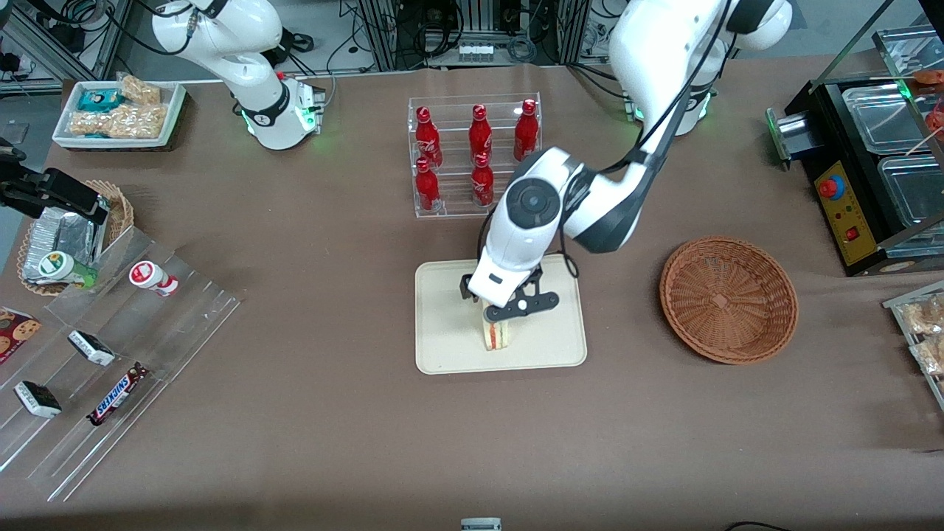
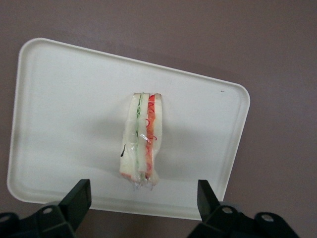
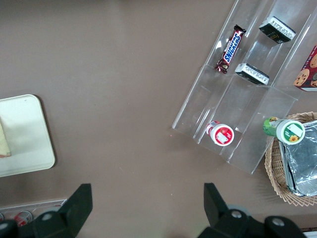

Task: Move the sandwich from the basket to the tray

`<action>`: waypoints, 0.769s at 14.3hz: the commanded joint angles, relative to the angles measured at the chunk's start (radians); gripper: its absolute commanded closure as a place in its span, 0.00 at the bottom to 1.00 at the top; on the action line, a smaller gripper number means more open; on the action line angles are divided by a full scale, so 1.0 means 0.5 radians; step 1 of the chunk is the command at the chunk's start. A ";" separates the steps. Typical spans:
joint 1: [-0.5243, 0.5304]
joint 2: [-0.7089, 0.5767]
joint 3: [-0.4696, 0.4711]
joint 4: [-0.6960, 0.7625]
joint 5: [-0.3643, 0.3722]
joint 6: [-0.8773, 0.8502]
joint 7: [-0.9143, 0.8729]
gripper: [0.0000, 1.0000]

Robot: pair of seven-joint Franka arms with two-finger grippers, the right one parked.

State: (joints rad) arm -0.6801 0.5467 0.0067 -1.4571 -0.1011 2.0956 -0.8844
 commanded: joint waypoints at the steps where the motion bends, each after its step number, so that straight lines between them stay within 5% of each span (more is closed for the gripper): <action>1: 0.023 -0.172 0.026 -0.055 0.210 -0.187 -0.023 0.00; 5: 0.307 -0.317 0.045 -0.135 0.233 -0.301 0.105 0.00; 11: 0.774 -0.528 0.045 -0.264 0.181 -0.503 0.905 0.00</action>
State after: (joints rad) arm -0.3408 0.3510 0.0412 -1.5420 0.0002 1.8959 -0.5441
